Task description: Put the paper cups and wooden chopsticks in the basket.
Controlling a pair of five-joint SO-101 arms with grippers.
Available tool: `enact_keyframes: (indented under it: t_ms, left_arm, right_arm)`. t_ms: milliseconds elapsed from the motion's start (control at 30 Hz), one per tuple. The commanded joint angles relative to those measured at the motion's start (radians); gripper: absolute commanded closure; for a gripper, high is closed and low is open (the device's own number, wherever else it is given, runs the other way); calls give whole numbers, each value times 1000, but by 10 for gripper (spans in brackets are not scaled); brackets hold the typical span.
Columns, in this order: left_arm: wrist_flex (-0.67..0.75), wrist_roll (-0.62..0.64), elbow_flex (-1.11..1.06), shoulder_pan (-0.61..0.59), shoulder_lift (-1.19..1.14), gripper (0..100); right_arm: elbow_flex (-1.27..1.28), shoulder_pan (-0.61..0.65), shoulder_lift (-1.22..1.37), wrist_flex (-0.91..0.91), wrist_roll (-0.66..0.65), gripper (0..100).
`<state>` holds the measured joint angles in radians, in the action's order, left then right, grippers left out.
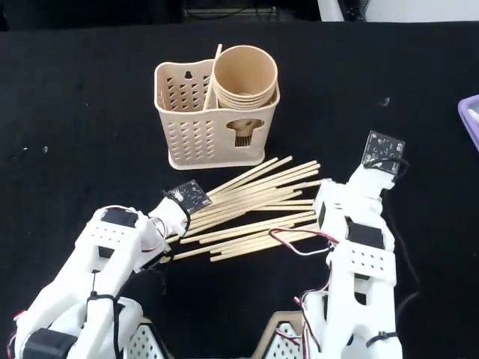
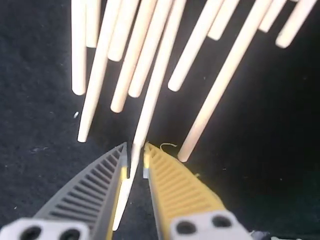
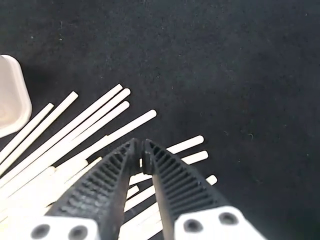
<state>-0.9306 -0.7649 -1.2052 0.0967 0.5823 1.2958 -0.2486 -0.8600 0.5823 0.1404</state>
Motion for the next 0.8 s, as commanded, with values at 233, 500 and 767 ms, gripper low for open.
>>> enact_keyframes:
  t_ms: [233,500,767]
  left_arm:
    - [-468,-95,280,-2,173,971]
    - [-738,-149,452,-2,425,971]
    - [-753,-124,492,-2,569,971]
  right_arm:
    - [39,2,-22,-104,6,969]
    - [39,0,-22,-104,5,969]
    - [39,0,-19,-104,6,969]
